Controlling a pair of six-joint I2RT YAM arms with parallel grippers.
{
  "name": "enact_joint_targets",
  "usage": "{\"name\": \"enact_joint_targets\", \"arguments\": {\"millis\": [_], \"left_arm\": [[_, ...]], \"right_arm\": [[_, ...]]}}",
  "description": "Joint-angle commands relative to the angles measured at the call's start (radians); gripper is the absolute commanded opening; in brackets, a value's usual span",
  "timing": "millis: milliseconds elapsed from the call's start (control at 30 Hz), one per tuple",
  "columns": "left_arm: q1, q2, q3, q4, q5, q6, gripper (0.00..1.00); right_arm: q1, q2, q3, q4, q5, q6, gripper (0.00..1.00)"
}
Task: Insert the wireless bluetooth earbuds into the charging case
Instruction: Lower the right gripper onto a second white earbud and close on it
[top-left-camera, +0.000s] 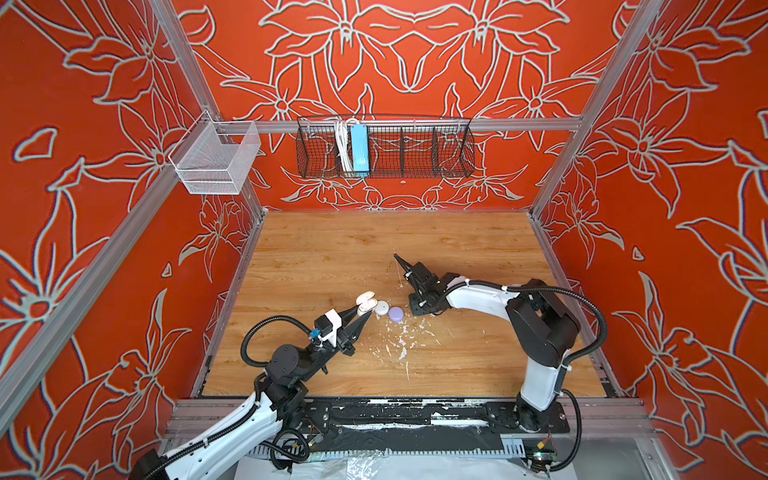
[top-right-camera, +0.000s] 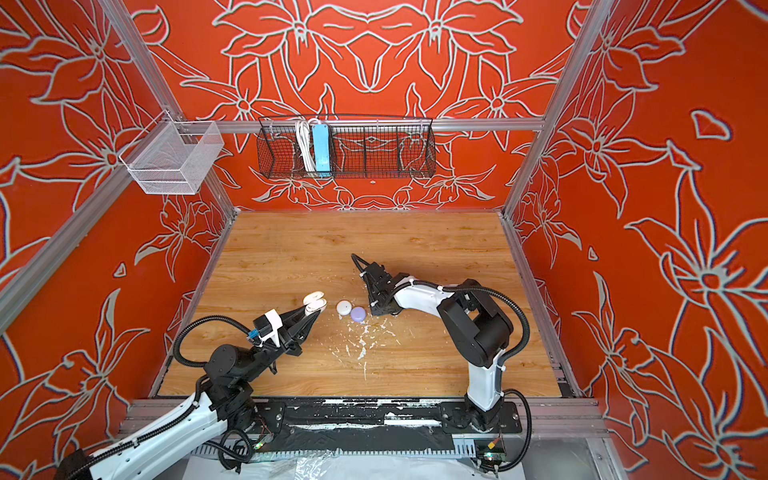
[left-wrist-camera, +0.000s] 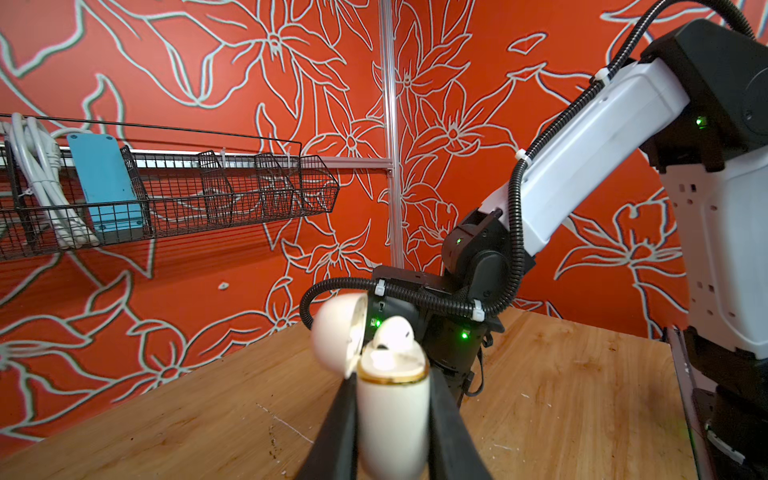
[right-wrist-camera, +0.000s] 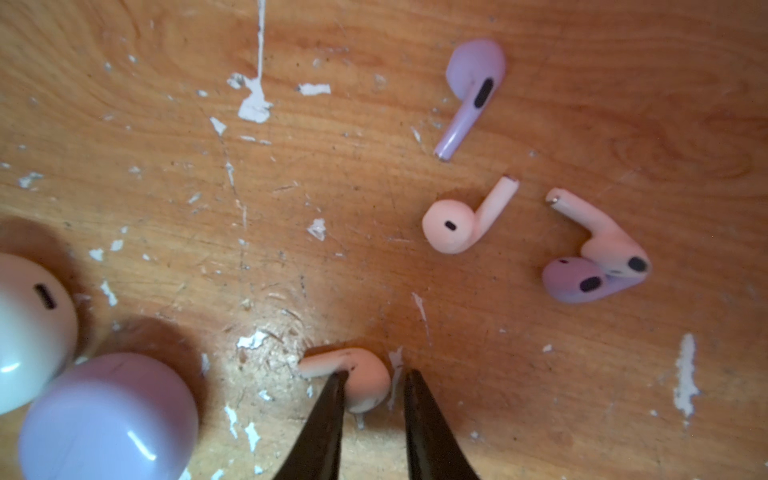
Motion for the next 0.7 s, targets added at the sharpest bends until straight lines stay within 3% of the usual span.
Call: {"name": "enact_joint_targets", "arguments": {"millis": [0,667], "left_arm": [[-0.001,-0.009,0.021,0.008,0.015,0.018,0.0],[-0.001,-0.017,0.023,0.0,0.025,0.023,0.0]], "right_arm": [[-0.007,0.027,0.008,-0.015,0.009,0.001,0.27],[-0.008,0.057,0.02,-0.005,0.027,-0.045,0.27]]}}
